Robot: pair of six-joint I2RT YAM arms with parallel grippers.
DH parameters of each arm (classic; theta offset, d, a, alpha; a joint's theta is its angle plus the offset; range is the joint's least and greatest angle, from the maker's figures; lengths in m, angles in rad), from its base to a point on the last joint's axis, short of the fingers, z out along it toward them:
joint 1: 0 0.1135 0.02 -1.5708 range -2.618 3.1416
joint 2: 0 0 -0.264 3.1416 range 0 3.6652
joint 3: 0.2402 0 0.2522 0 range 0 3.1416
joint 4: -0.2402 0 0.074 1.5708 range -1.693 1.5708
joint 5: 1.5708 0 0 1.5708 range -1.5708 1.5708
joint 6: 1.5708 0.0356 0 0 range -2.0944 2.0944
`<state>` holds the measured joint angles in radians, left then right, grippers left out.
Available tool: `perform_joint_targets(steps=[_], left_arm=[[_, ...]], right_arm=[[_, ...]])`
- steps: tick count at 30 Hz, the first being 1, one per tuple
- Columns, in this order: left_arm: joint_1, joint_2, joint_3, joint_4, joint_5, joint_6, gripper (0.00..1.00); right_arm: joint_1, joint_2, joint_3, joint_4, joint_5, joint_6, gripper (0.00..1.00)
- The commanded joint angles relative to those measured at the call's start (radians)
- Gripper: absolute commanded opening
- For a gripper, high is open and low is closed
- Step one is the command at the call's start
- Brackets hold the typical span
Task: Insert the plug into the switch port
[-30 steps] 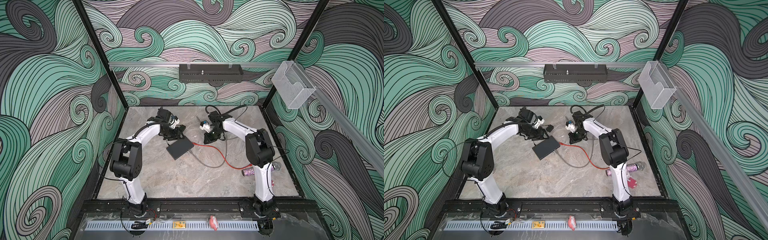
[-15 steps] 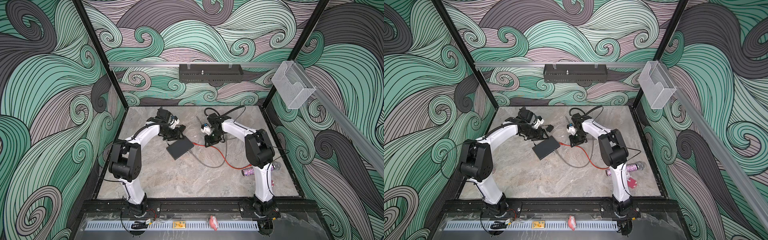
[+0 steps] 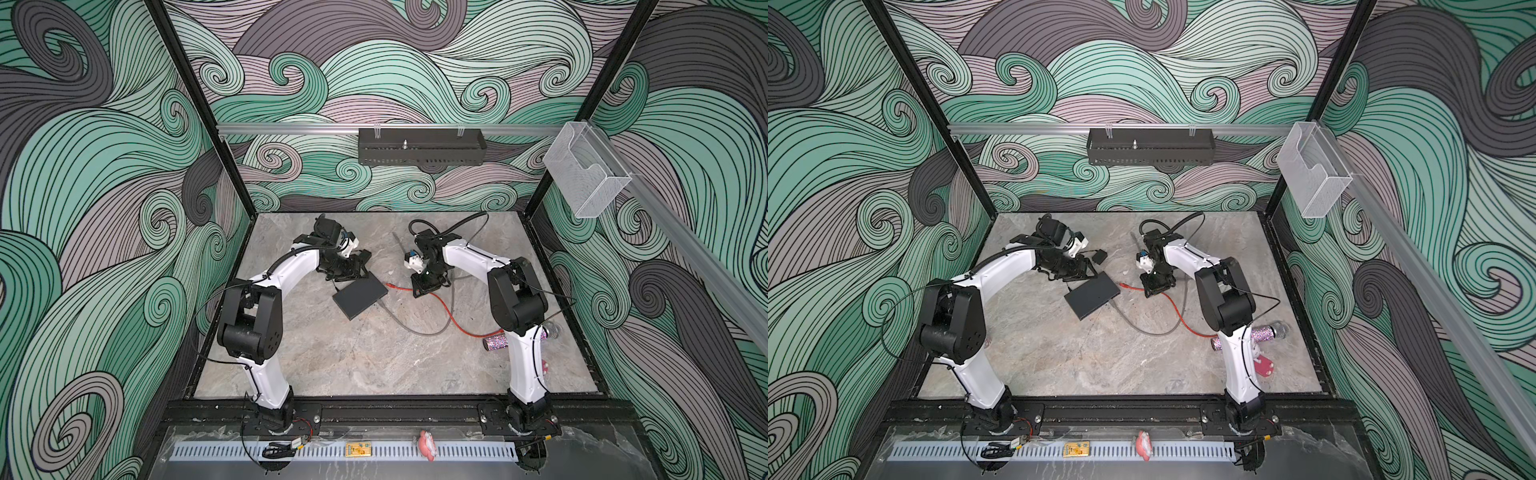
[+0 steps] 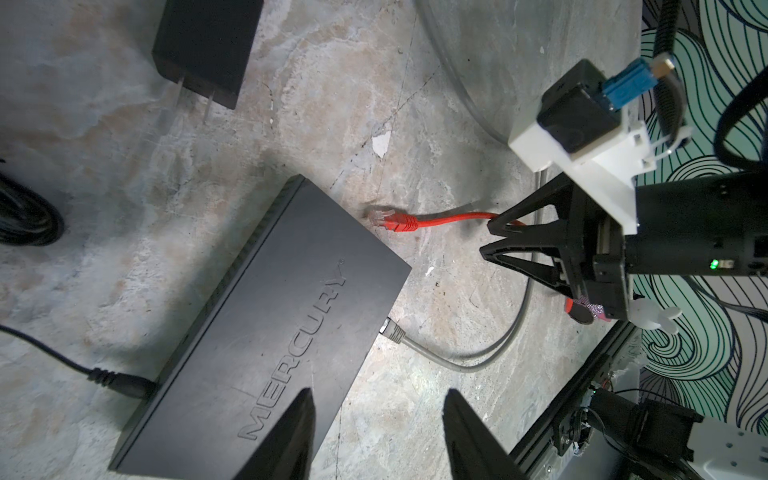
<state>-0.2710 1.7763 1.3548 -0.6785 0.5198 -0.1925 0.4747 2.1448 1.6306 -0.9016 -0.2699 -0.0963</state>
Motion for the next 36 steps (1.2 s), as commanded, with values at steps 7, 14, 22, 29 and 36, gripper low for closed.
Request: perform_joint_targets(steps=[7,14,22,29,36], left_arm=[[-0.005,-0.03,-0.007,-0.011,-0.01,0.001,0.53],[-0.004,-0.033,-0.009,-0.008,-0.018,0.003,0.53],[-0.005,-0.026,-0.004,-0.01,-0.018,0.004,0.53],[-0.005,-0.023,0.0,-0.01,-0.018,0.001,0.53],[-0.005,-0.024,0.001,-0.01,-0.017,0.001,0.53]], right_arm=[[-0.015,-0.082,-0.007,0.009,-0.067,-0.002,0.33],[-0.057,-0.097,-0.027,0.059,0.001,0.005,0.35],[-0.081,-0.047,-0.052,0.055,0.001,0.001,0.36],[-0.086,-0.001,-0.038,0.025,-0.116,-0.006,0.36],[-0.081,0.031,-0.037,0.024,-0.182,-0.003,0.33]])
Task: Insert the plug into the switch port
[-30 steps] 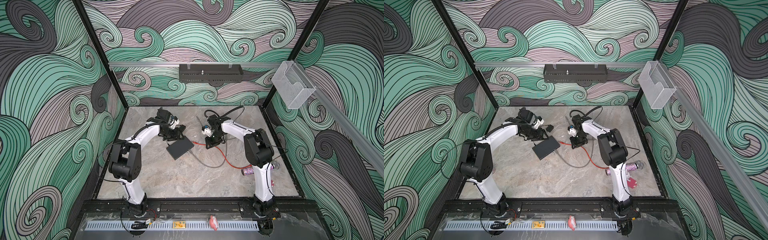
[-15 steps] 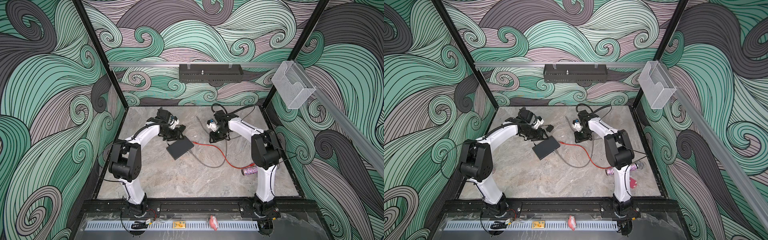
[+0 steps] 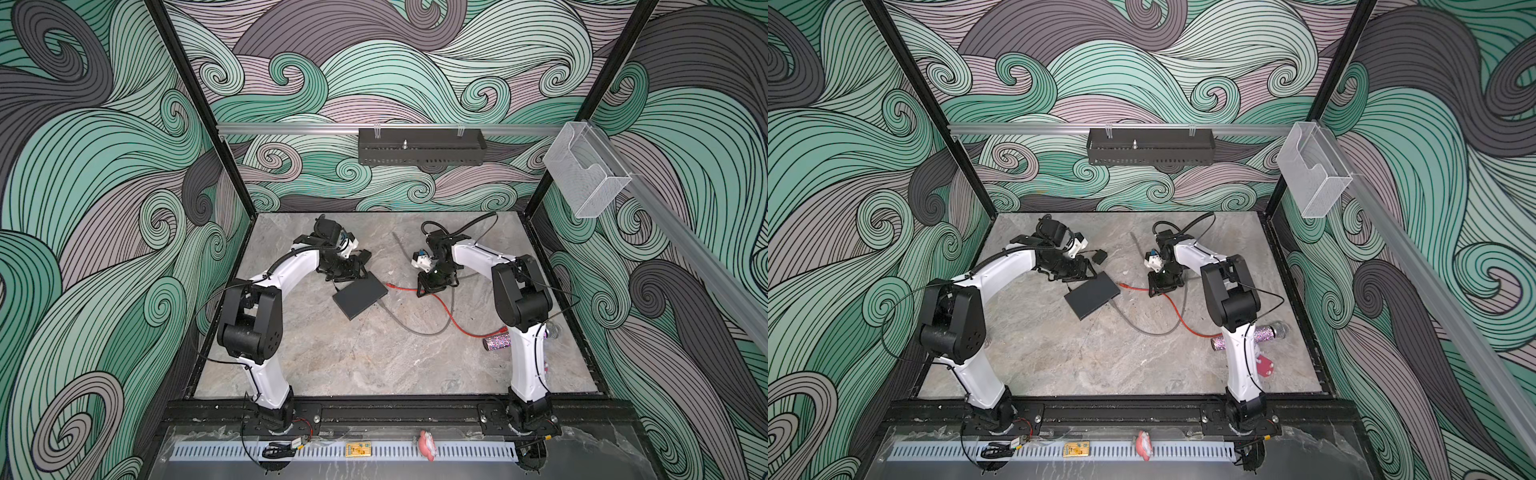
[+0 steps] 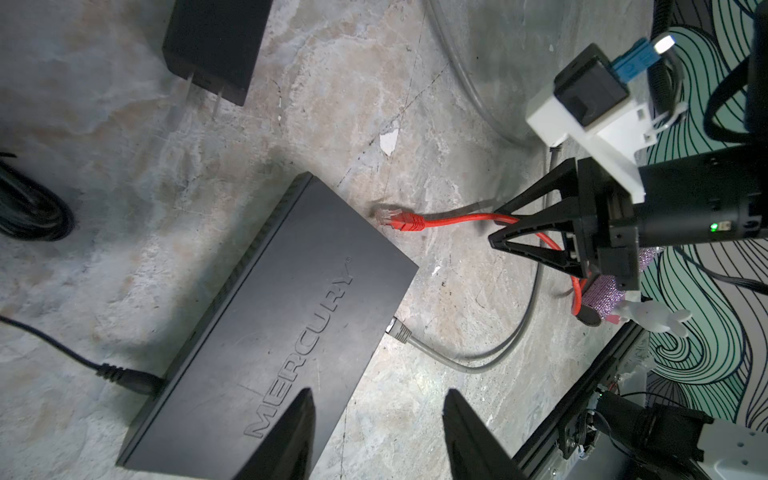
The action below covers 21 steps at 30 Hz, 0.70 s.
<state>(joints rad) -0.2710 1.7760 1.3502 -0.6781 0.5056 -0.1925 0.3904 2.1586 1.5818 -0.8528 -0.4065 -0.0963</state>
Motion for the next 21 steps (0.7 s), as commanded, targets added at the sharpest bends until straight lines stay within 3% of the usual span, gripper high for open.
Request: perform_joint_targets(steps=[1,9,14,21], left_arm=[[-0.004,-0.021,0.005,-0.01,-0.003,0.001,0.53],[-0.004,-0.02,0.012,-0.013,0.003,-0.001,0.53],[-0.001,-0.014,0.027,-0.01,0.04,-0.017,0.53],[0.035,-0.007,0.055,0.034,0.166,-0.14,0.53]], right_arm=[[0.005,0.02,0.015,-0.023,-0.047,-0.003,0.31],[0.012,0.001,0.021,0.003,-0.035,-0.004,0.09],[0.016,-0.074,-0.012,0.048,-0.001,-0.013,0.07],[0.056,-0.234,-0.117,0.17,0.08,-0.069,0.06]])
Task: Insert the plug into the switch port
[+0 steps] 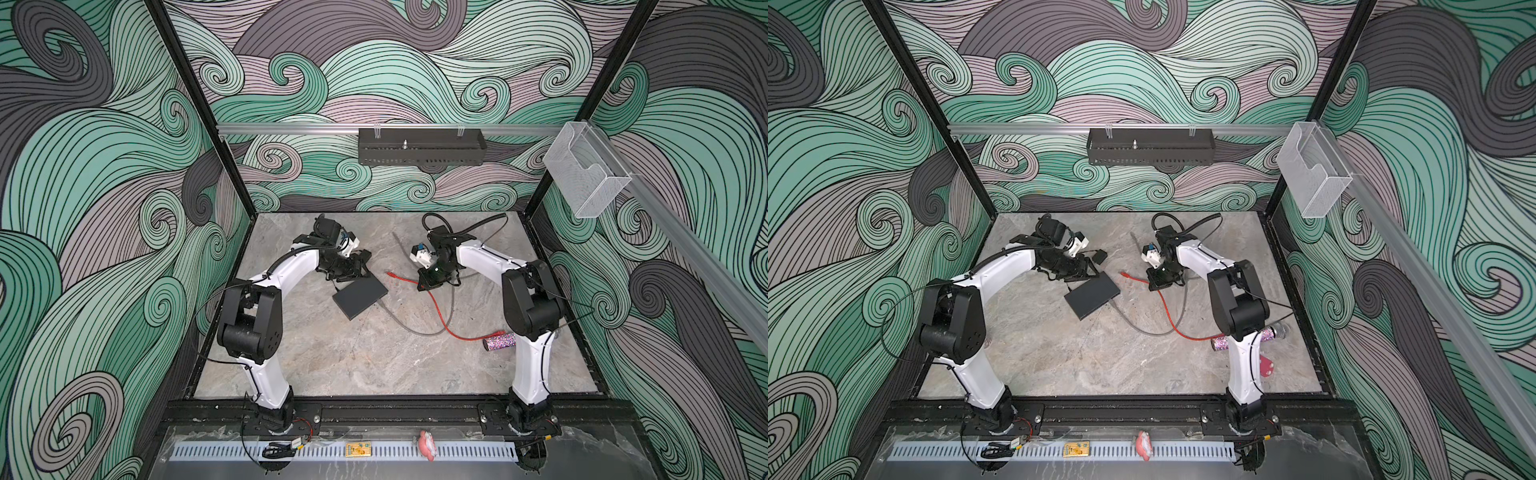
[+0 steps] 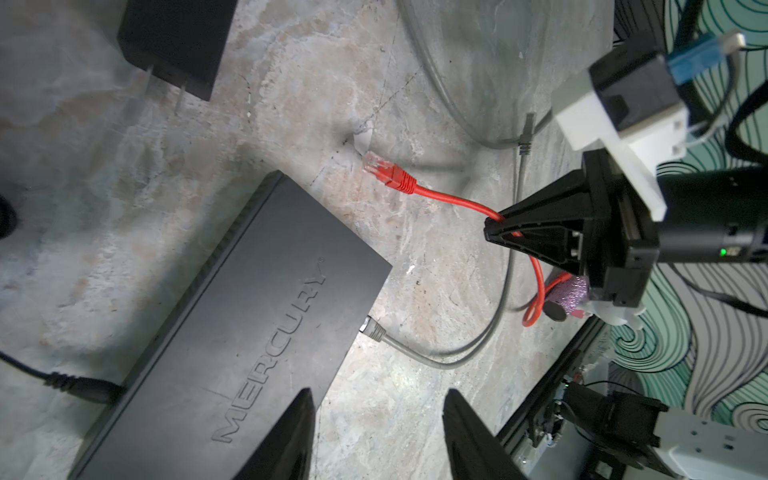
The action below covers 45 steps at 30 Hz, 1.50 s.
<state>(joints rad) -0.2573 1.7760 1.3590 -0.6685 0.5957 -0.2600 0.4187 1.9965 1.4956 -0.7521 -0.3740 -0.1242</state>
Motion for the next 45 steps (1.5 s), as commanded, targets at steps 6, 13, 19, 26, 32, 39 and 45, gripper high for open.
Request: perform_joint_targets(steps=[6,13,19,26,32,39,45], left_arm=[[0.092,-0.028,0.004,0.138,0.209,-0.254,0.52],[0.121,-0.049,-0.06,0.239,0.296,-0.376,0.52],[0.115,-0.05,-0.111,0.323,0.386,-0.394,0.49],[0.099,-0.031,-0.147,0.421,0.415,-0.426,0.49],[0.095,-0.014,-0.133,0.443,0.421,-0.432,0.48],[0.082,-0.003,-0.129,0.376,0.399,-0.365,0.45],[0.082,-0.008,-0.127,0.327,0.351,-0.345,0.44]], right_arm=[[0.095,-0.208,-0.185,0.261,0.16,-0.082,0.05],[0.148,-0.311,-0.314,0.458,0.273,-0.092,0.05],[0.164,-0.337,-0.327,0.478,0.255,-0.092,0.06],[0.186,-0.332,-0.327,0.488,0.176,-0.066,0.06],[0.215,-0.33,-0.322,0.477,0.183,-0.072,0.06],[0.219,-0.326,-0.316,0.476,0.154,-0.056,0.06],[0.226,-0.331,-0.319,0.481,0.177,-0.055,0.07]])
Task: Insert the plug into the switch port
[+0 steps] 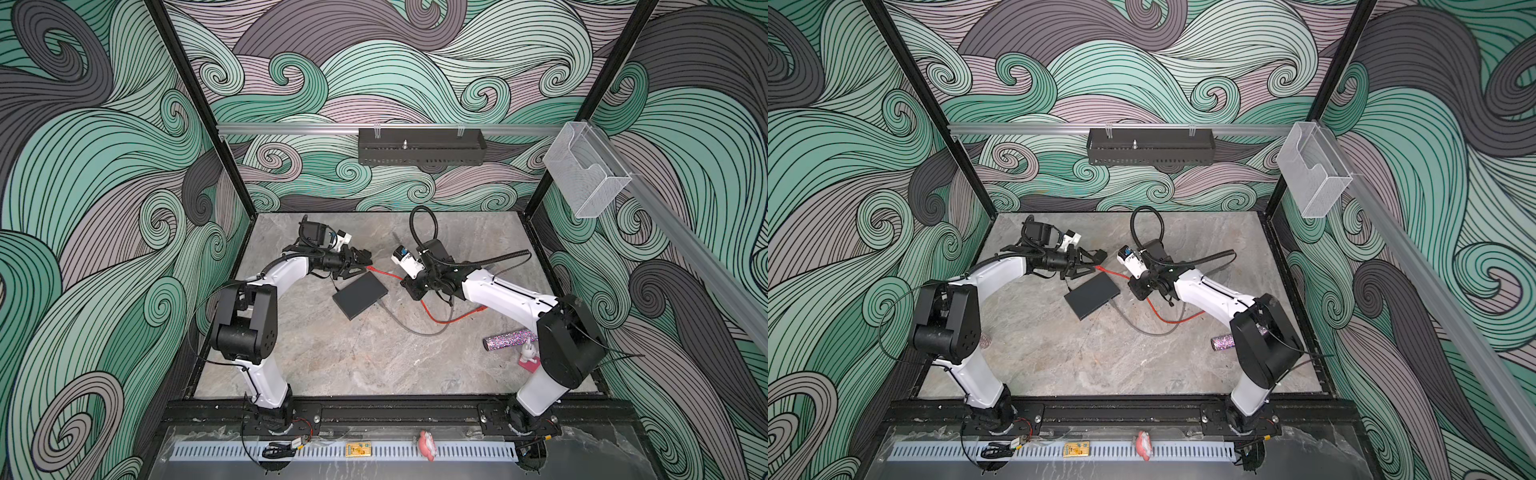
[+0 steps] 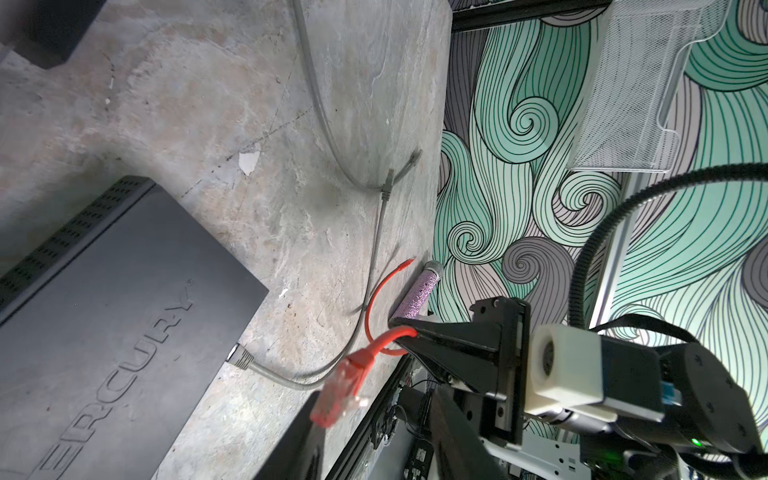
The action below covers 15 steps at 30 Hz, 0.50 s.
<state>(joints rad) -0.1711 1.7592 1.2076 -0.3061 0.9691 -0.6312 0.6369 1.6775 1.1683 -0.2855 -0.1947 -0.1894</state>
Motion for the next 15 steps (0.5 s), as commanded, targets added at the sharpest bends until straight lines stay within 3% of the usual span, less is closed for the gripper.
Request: perform_joint_targets(steps=[1,7,15], left_arm=[[-0.007,0.009,0.026,-0.029,-0.024,0.014,0.43],[-0.017,-0.008,0.026,-0.027,-0.072,-0.021,0.4],[-0.018,-0.006,0.026,-0.088,-0.061,0.066,0.41]], right_arm=[[0.014,-0.013,0.007,0.016,0.014,0.006,0.07],[0.044,-0.01,0.002,0.036,0.095,-0.006,0.06],[0.034,-0.001,0.032,0.004,0.023,0.024,0.05]])
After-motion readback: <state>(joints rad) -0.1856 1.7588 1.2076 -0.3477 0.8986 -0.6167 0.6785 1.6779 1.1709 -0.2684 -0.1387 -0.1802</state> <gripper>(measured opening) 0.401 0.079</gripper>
